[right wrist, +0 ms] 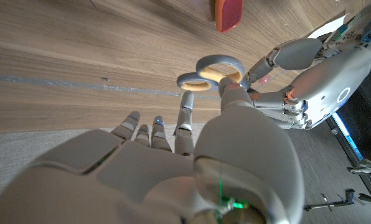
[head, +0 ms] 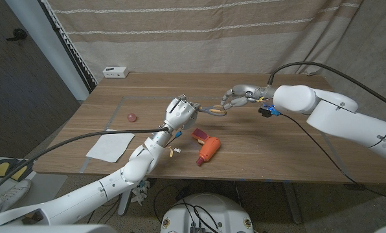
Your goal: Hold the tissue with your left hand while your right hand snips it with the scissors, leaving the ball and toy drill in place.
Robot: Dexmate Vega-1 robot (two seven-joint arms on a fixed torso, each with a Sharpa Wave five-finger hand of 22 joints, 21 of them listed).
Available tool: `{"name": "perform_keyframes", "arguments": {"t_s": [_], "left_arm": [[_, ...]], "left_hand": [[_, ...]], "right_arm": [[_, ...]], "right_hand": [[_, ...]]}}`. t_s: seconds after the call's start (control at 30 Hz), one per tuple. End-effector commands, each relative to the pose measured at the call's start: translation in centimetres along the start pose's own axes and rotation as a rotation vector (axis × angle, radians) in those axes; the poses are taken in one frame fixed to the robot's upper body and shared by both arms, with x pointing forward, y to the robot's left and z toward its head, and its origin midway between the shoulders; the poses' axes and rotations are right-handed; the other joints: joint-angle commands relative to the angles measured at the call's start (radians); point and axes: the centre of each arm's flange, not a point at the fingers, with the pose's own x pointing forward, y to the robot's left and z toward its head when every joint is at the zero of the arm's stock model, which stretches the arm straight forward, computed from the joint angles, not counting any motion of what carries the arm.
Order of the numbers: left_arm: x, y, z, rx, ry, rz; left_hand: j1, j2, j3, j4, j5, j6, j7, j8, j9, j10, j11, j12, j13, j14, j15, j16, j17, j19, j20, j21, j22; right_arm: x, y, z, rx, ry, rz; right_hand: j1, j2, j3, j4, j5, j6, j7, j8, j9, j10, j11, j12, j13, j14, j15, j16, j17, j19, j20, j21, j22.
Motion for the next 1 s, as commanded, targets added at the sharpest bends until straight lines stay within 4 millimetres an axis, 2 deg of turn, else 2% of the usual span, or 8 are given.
{"name": "perform_keyframes", "arguments": {"t_s": [0.03, 0.6, 0.73, 0.83, 1.0], "left_arm": [[0.26, -0.01, 0.03, 0.0, -0.003, 0.001], [0.11, -0.43, -0.15, -0.002, 0.007, -0.013], [0.14, -0.44, -0.19, -0.004, 0.01, -0.009], [0.16, -0.45, -0.18, -0.005, 0.007, -0.009], [0.21, -0.49, -0.15, -0.006, 0.005, -0.006]], "left_hand": [[0.002, 0.009, 0.005, 0.0, -0.001, -0.002, -0.004, -0.001, -0.001, 0.01, 0.002, 0.004, 0.002, 0.009, 0.0, -0.004, 0.002, -0.002, -0.081, 0.007, 0.003], [0.002, 0.009, 0.005, -0.001, -0.001, -0.001, -0.006, -0.002, -0.003, 0.009, 0.002, 0.003, 0.002, 0.009, 0.0, -0.004, 0.002, -0.002, -0.081, 0.01, 0.003], [0.002, 0.009, 0.005, -0.001, -0.001, -0.001, -0.006, -0.002, -0.003, 0.009, 0.002, 0.003, 0.003, 0.009, 0.0, -0.004, 0.002, -0.002, -0.081, 0.01, 0.003], [0.002, 0.008, 0.005, -0.002, -0.001, 0.0, -0.003, -0.002, -0.004, 0.009, 0.002, 0.002, 0.002, 0.008, 0.0, -0.004, 0.002, -0.002, -0.081, 0.011, 0.003], [0.002, 0.009, 0.005, -0.001, -0.001, 0.0, -0.003, -0.002, -0.004, 0.009, 0.002, 0.002, 0.002, 0.008, 0.0, -0.005, 0.001, -0.001, -0.081, 0.012, 0.003]], "right_arm": [[0.38, 0.09, 0.17, -0.026, 0.011, 0.006], [0.95, 0.1, 0.2, -0.053, 0.017, 0.025], [1.03, 0.09, 0.2, -0.056, 0.023, 0.022], [1.09, 0.08, 0.24, -0.059, 0.025, 0.018], [1.18, 0.07, 0.43, -0.061, 0.027, 0.009]], "right_hand": [[-0.002, -0.009, -0.008, -0.001, 0.006, 0.01, 0.009, 0.007, 0.005, 0.007, 0.0, -0.003, 0.001, -0.038, -0.005, -0.001, 0.001, -0.002, -0.002, -0.002, 0.003], [-0.005, -0.012, -0.017, 0.003, 0.014, 0.026, 0.006, 0.012, 0.009, 0.018, -0.001, -0.002, 0.001, -0.036, -0.001, 0.0, 0.001, -0.002, -0.003, -0.003, 0.003], [-0.004, -0.012, -0.019, 0.004, 0.016, 0.037, 0.002, 0.016, 0.01, 0.026, -0.005, 0.0, 0.001, -0.034, -0.002, 0.0, 0.001, 0.001, -0.005, -0.002, 0.003], [-0.002, -0.01, -0.025, 0.006, 0.023, 0.06, -0.002, 0.023, 0.014, 0.077, -0.027, 0.018, 0.001, -0.024, -0.011, 0.002, 0.001, 0.007, -0.008, 0.0, 0.003], [-0.001, -0.01, -0.028, 0.006, 0.026, 0.078, -0.005, 0.03, 0.015, 0.087, -0.029, 0.02, 0.001, -0.021, -0.015, 0.003, 0.001, 0.011, -0.011, 0.0, 0.003]]}}
